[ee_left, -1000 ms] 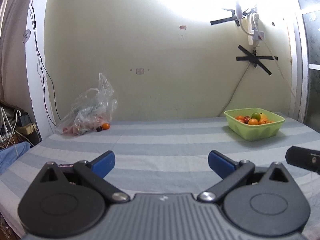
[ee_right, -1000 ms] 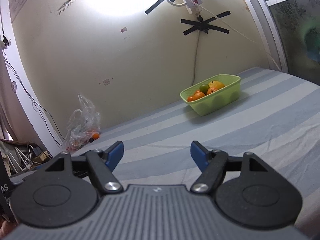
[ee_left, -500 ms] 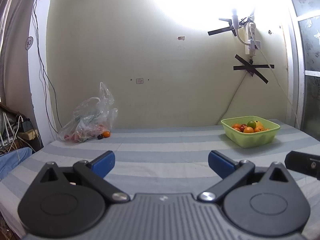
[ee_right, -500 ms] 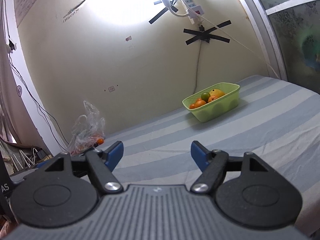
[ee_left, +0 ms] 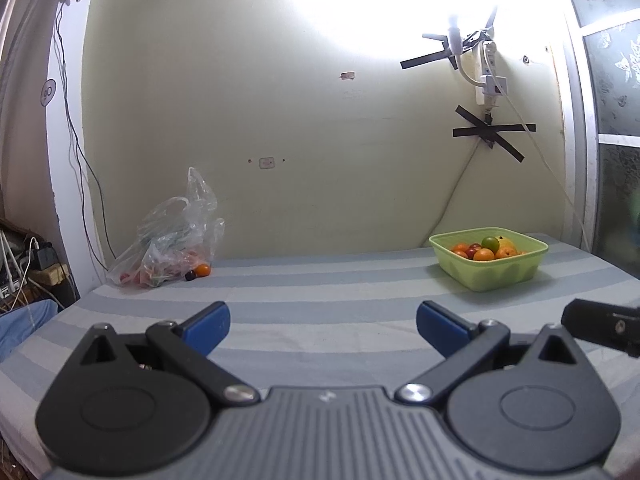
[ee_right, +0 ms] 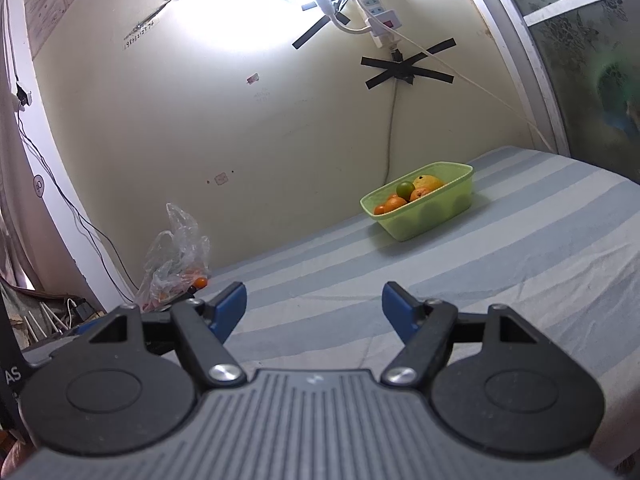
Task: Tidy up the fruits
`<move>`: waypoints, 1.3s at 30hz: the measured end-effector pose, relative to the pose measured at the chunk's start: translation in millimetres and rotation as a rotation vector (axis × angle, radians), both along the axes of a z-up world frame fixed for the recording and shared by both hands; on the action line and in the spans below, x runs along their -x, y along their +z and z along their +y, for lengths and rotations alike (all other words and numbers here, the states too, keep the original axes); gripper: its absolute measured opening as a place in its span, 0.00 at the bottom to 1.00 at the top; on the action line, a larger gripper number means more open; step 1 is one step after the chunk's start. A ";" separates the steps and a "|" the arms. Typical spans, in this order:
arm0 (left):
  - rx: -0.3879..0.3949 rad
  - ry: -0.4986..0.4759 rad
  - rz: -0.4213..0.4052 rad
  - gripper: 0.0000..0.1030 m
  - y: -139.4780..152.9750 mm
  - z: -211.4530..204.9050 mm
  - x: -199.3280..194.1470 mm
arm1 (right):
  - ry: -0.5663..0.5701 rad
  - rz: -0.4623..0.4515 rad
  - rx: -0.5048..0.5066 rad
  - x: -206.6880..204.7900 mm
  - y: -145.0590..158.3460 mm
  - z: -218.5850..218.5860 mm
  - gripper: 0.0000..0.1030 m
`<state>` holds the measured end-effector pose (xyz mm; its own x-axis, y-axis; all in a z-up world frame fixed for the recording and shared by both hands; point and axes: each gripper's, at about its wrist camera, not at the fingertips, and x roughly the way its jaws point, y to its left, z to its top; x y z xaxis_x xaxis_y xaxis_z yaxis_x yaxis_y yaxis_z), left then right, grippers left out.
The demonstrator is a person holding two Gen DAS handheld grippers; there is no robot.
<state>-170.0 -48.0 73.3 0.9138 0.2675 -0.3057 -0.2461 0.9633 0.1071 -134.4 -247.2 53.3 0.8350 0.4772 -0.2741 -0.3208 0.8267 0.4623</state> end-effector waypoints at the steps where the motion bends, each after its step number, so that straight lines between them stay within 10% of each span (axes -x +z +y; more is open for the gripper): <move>1: 0.000 0.000 0.000 1.00 0.1 -0.4 0.3 | -0.001 0.001 -0.002 0.3 -0.2 -0.1 0.75; 39: -0.006 -0.015 0.004 1.00 -2.8 7.5 4.3 | 0.010 0.020 -0.029 0.0 -5.6 -2.1 0.75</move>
<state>-174.3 -40.5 70.6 0.9165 0.2552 -0.3081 -0.2310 0.9663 0.1134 -134.4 -249.3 47.6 0.8248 0.4932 -0.2763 -0.3194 0.8099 0.4920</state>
